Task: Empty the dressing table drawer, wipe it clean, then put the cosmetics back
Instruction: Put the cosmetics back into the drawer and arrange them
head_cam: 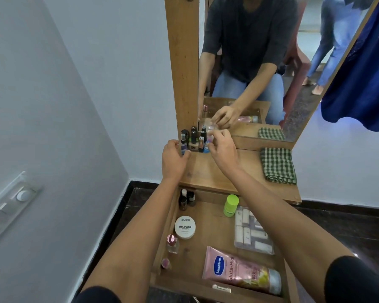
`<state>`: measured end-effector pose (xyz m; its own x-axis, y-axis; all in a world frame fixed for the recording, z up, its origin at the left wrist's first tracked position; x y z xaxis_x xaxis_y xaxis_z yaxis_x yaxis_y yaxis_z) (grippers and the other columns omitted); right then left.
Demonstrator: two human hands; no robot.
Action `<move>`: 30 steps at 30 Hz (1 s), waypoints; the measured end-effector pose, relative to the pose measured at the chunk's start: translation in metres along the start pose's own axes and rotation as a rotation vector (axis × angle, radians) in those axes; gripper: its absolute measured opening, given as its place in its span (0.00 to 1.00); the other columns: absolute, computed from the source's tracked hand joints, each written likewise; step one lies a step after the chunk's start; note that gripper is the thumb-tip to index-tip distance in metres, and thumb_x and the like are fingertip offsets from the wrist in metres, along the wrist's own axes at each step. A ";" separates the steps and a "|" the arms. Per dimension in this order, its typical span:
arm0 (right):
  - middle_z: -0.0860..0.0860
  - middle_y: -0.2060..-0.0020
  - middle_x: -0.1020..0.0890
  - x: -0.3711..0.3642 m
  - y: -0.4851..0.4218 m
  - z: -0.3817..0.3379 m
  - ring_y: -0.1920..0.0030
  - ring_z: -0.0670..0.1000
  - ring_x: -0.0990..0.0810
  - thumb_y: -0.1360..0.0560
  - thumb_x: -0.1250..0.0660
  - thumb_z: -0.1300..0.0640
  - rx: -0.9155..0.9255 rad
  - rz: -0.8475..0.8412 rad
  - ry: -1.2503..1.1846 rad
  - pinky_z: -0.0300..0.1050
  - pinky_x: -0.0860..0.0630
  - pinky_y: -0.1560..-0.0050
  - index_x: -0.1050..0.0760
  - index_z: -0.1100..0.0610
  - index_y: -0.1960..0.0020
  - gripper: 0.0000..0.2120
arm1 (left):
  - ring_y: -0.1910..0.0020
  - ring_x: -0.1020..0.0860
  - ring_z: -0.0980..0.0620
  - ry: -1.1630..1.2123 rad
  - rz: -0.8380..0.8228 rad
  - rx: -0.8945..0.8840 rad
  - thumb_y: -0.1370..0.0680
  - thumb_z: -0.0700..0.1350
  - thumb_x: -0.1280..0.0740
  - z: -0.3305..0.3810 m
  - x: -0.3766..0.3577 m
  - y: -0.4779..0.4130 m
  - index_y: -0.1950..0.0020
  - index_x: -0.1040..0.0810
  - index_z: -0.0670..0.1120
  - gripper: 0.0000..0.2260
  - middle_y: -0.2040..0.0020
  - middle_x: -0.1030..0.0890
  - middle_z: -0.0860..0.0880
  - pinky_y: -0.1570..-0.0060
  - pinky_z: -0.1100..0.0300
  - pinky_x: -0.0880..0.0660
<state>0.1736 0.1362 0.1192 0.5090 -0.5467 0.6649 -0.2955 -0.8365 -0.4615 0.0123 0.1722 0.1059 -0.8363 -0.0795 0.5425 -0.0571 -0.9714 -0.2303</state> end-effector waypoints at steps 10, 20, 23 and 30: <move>0.51 0.56 0.26 0.010 0.004 -0.002 0.55 0.52 0.24 0.26 0.33 0.59 0.047 0.015 -0.055 0.48 0.24 0.54 0.25 0.58 0.49 0.07 | 0.45 0.23 0.49 -0.048 0.008 0.069 0.25 0.48 0.28 0.008 -0.001 -0.009 0.37 0.27 0.42 0.20 0.42 0.22 0.46 0.51 0.61 0.28; 0.51 0.55 0.23 0.007 0.017 0.008 0.58 0.49 0.24 0.30 0.31 0.62 -0.011 -0.077 -0.157 0.47 0.24 0.55 0.29 0.56 0.50 0.10 | 0.53 0.22 0.49 -0.079 -0.002 0.119 0.24 0.47 0.30 0.007 -0.010 -0.011 0.43 0.25 0.43 0.13 0.49 0.20 0.46 0.55 0.58 0.26; 0.49 0.56 0.23 0.005 0.025 0.007 0.60 0.49 0.23 0.30 0.33 0.66 -0.049 -0.146 -0.181 0.47 0.24 0.55 0.32 0.52 0.47 0.16 | 0.53 0.22 0.49 -0.074 0.000 0.125 0.24 0.47 0.30 0.004 -0.008 -0.008 0.43 0.25 0.43 0.13 0.49 0.20 0.45 0.55 0.60 0.27; 0.47 0.55 0.22 0.021 0.044 -0.013 0.62 0.43 0.21 0.28 0.35 0.68 -0.062 -0.120 -0.286 0.39 0.23 0.57 0.32 0.53 0.43 0.18 | 0.56 0.26 0.55 -0.006 -0.036 0.091 0.24 0.46 0.29 0.005 0.017 0.016 0.44 0.23 0.42 0.13 0.54 0.23 0.51 0.55 0.64 0.30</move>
<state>0.1609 0.0875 0.1204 0.7473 -0.4180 0.5165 -0.2637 -0.9001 -0.3468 -0.0003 0.1538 0.1156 -0.8316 -0.0453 0.5536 -0.0371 -0.9899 -0.1367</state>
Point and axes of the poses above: each hand's wrist, its own y-axis away from the middle knuckle, its own x-axis out of the back of the hand, z = x × y, the point moved 2 cm from there along -y, towards the middle knuckle
